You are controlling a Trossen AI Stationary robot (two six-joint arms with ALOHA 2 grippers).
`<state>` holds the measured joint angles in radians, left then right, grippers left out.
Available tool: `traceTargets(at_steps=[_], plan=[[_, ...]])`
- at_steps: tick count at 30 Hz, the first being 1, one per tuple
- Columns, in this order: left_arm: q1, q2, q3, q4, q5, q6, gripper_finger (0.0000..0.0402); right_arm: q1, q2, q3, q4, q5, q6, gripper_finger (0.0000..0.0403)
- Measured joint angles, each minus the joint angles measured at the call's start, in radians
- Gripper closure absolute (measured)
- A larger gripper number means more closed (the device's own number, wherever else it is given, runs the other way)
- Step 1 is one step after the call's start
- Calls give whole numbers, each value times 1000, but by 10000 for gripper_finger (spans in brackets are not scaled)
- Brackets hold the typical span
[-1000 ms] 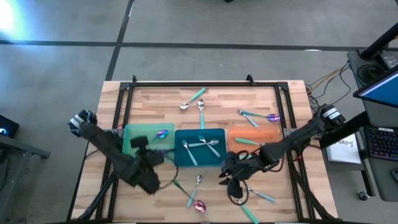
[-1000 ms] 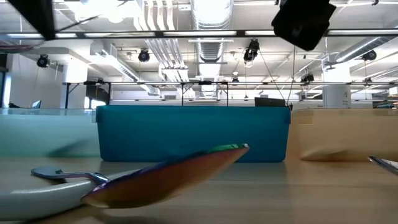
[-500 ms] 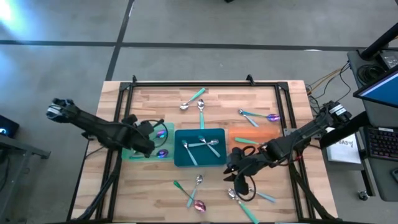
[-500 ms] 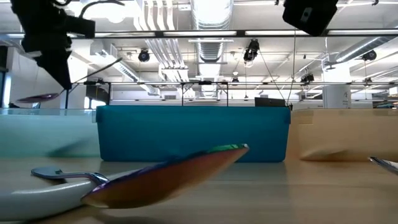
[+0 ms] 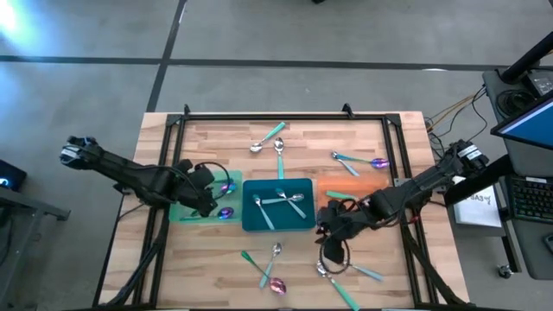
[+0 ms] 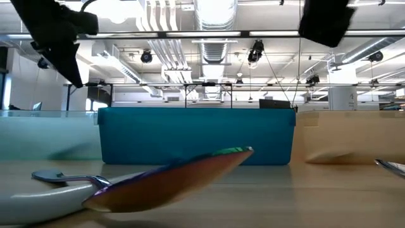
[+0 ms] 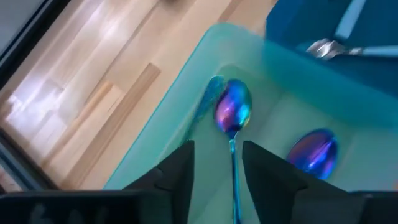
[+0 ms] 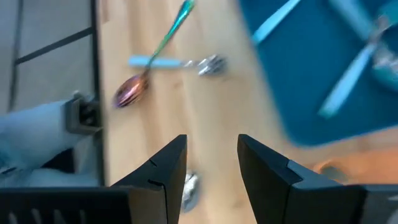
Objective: Sort silverware by color (type)
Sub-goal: Put the green spoon into the orange bin
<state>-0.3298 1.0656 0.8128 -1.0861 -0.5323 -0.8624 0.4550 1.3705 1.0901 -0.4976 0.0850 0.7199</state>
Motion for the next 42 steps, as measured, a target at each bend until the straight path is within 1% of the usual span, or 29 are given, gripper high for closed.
traceTargets(at_steps=[3, 7, 9, 12, 14, 17, 19, 23, 27, 30, 33, 37, 42], plan=[[0, 8, 24, 23, -1, -12, 259, -79, -2, 0, 0, 20, -89, 268], [-2, 10, 26, 150, -1, -12, 251, -251, -1, 13, -14, -1, -265, 268], [-2, 10, 26, 218, -1, 2, 252, -350, 10, 36, -13, -52, -390, 268], [-2, 10, 26, 304, -2, 36, 255, -488, 43, 69, -7, -179, -609, 268], [-2, 10, 26, 338, -2, 64, 256, -562, 75, 88, 16, -236, -741, 268], [-2, 12, 26, 350, -2, 69, 256, -646, 136, 132, 34, -243, -890, 268], [-2, 12, 26, 343, -2, 69, 256, -695, 187, 164, 28, -243, -958, 268], [-3, 15, 22, 341, -38, 98, 256, -769, 292, 244, 24, -242, -1042, 268], [-1, 20, 15, 329, -105, 154, 256, -822, 397, 343, 4, -243, -1108, 269], [6, 23, 9, 287, -156, 152, 256, -855, 481, 432, -34, -242, -1189, 273], [18, 24, 8, 258, -168, 125, 256, -883, 558, 523, -45, -242, -1253, 275], [34, 25, -3, 256, -217, 121, 256, -912, 655, 626, -77, -241, -1355, 269], [73, 19, -17, 248, -219, 121, 256, -941, 762, 765, -133, -241, -1442, 262]])
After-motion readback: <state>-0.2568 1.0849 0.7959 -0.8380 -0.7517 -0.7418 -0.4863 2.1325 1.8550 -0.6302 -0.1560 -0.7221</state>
